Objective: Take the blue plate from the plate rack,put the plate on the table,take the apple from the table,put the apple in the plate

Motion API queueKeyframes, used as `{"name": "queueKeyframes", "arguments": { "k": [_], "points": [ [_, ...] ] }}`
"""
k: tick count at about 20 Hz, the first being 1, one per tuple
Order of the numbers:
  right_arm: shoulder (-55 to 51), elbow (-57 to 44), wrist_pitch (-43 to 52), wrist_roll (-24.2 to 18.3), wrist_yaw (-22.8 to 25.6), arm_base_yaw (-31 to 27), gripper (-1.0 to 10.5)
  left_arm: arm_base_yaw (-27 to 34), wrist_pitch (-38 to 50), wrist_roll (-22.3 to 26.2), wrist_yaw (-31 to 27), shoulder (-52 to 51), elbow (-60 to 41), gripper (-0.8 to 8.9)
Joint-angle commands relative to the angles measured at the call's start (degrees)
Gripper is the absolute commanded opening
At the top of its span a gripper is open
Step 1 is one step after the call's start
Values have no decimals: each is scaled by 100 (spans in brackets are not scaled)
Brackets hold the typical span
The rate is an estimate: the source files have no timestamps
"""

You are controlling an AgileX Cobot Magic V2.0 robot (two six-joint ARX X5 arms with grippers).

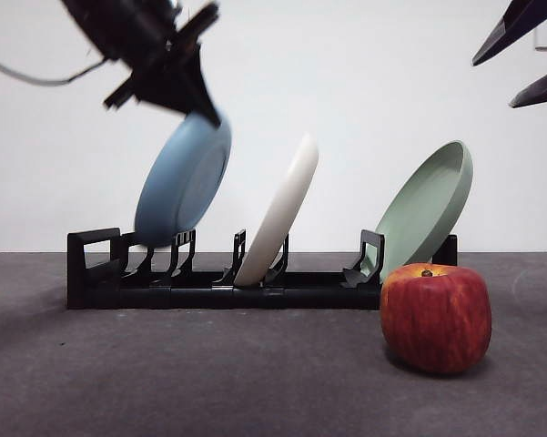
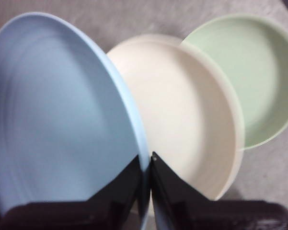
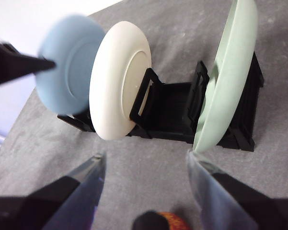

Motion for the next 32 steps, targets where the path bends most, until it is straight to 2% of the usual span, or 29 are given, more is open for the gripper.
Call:
{"name": "queueKeyframes", "arguments": {
  "k": [1,3,6,7,8,10,11,14,17,20,23,27,29,32],
  "points": [
    [4,24,17,-103,20,13,285,-129,-192,214,4,-201,501,-8],
    [4,24,17,-103,20,13,285,-221,-551,400,0,-267,887,-8],
    [4,24,17,-103,20,7,285,-579,-1733,1147,-90,-490,1585,-8],
    [4,24,17,-103,20,7,285,-750,-2035,1379,-365,-636,1596,-8],
    [4,24,17,-105,20,7,285,-944,-2369,1504,-922,-791,1596,-8],
    [4,24,15,-144,20,7,285,-1416,-3012,1528,-2020,-1019,1596,-8],
    [4,24,2,-144,20,7,286,-1655,-3241,1521,-2284,-1108,1593,-8],
    [4,24,-92,-190,22,7,290,-2332,-3670,1497,-2433,-1353,1580,-8],
    [4,24,-129,-205,83,7,289,-3047,-4037,1213,-3099,-1473,1502,-8],
    [4,24,-173,-208,317,-2,289,-3679,-3976,763,-3818,-1687,813,-8],
    [4,24,-190,-208,317,-2,289,-4262,-3307,140,-4527,-2109,-739,-8],
    [2,24,-190,-208,315,-2,289,-4730,-1897,-319,-4513,-2299,-2463,-9],
    [2,24,-195,-205,315,-2,289,-4892,-1150,-352,-4476,-2223,-3091,-9],
    [2,24,-254,-203,313,-2,289,-4966,-590,-308,-4478,-1923,-3606,-9]
  ]
}}
